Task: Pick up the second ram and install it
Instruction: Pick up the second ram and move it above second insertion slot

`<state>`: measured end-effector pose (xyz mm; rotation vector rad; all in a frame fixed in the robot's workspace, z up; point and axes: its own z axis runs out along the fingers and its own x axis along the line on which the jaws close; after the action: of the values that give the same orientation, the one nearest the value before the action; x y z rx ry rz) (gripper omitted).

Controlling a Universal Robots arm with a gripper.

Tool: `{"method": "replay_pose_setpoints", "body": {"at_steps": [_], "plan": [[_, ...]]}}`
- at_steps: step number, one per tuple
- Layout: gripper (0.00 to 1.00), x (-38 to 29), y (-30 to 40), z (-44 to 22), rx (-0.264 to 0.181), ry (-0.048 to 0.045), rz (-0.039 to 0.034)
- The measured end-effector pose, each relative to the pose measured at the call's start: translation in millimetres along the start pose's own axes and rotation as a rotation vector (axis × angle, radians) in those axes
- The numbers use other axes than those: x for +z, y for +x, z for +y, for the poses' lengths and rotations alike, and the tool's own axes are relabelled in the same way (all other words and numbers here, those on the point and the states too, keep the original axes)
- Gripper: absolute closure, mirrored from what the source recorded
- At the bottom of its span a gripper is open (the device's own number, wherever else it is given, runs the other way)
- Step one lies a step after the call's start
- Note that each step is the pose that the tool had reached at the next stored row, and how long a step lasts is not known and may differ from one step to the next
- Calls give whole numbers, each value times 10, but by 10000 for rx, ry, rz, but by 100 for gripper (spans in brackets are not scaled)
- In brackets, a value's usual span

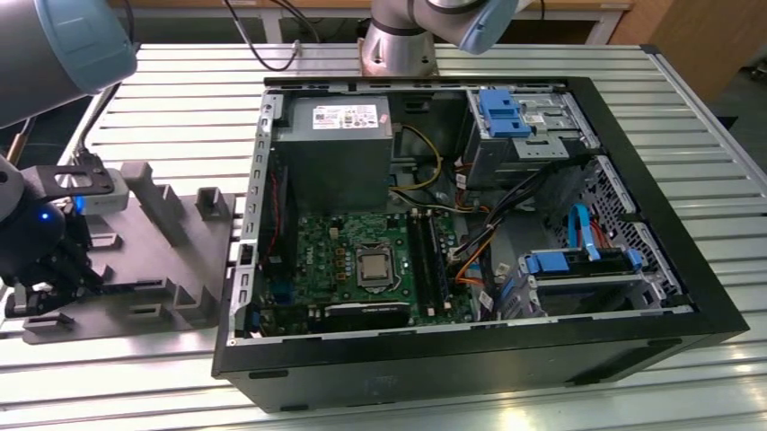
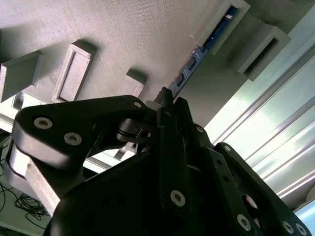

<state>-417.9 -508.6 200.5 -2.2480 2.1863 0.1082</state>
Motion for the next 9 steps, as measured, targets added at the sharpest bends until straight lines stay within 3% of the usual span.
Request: {"method": "replay_pose_setpoints", "body": {"at_steps": [5,6,9], "plan": [[80,0,-3,0,0,-1,0],[87,0,-4,0,0,-1,0],[87,1,-5,0,0,-1,0]]}}
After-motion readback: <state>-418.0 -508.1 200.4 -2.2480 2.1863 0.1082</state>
